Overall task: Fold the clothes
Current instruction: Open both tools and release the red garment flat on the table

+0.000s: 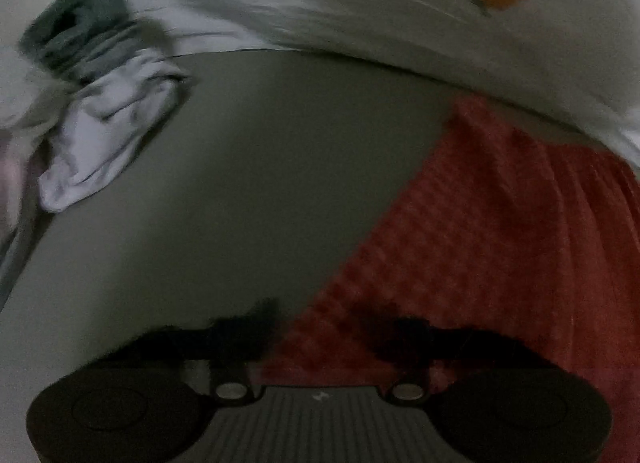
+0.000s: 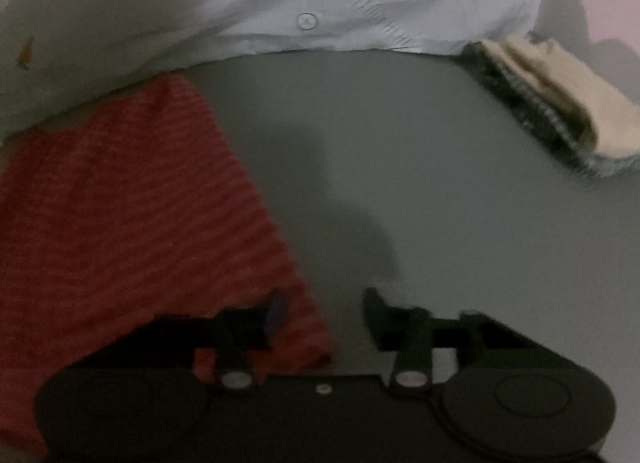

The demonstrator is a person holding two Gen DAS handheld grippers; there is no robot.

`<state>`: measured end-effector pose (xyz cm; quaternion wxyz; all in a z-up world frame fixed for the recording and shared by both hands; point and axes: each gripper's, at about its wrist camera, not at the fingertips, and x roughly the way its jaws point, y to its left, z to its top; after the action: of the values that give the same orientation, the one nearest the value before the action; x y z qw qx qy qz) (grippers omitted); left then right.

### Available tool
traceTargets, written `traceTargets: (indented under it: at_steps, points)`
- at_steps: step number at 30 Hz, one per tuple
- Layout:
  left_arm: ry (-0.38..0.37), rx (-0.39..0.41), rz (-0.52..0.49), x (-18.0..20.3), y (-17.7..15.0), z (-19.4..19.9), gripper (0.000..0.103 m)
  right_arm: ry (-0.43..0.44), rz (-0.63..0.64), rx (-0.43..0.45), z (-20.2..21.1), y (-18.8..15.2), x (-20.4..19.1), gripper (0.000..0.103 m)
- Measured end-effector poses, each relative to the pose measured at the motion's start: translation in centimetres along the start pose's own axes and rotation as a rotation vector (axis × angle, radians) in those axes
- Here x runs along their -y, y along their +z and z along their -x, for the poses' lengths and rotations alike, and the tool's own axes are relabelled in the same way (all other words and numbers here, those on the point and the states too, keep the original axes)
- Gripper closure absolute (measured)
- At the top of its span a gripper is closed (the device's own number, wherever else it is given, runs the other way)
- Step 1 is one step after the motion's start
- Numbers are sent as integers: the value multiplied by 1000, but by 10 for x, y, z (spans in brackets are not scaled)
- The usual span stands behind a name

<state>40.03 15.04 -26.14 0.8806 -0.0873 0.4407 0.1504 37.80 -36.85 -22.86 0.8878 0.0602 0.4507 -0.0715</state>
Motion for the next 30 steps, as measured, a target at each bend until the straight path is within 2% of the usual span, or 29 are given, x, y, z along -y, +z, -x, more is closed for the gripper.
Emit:
traceTargets:
  at_steps: [1,2,7,10,11,13,14,15,16,18,22,24,26,28,30]
  points:
    - [7,-11,57,4,3,-1,103,10,-11,6,-1,0,-1,91]
    - [15,-16,107,5,6,0,103,-15,-12,13,-1,-2,-4,101]
    - [61,25,229,-25,1,48,102,-84,-7,77,17,-2,-2,102]
    - [105,-17,259,-47,-7,41,96,-89,-15,72,20,-4,2,101]
    - [115,-39,272,-52,-9,39,96,-92,-12,67,22,-6,0,99]
    - [96,-89,307,-62,-11,38,85,-98,-7,57,25,-9,-3,93]
    - [78,-98,326,-65,-12,41,82,-101,-4,53,27,-11,-5,78]
    - [60,-95,334,-64,-15,46,72,-100,3,53,30,-14,-7,56]
    - [45,-90,323,-61,-16,51,60,-81,27,70,39,-18,-13,49]
    - [40,-88,275,-52,-17,61,49,-42,77,101,56,-26,-25,48]
    - [8,-119,189,-31,-30,78,42,78,267,118,77,-55,-64,48]
    - [-7,-137,156,-21,-38,88,40,173,419,166,92,-80,-95,58]
    - [-21,-152,121,-10,-49,102,39,241,582,200,104,-104,-125,58]
    - [-46,-165,99,-4,-60,114,33,262,757,243,111,-131,-154,58]
    - [-63,-178,68,-1,-71,126,32,203,870,286,107,-149,-173,55]
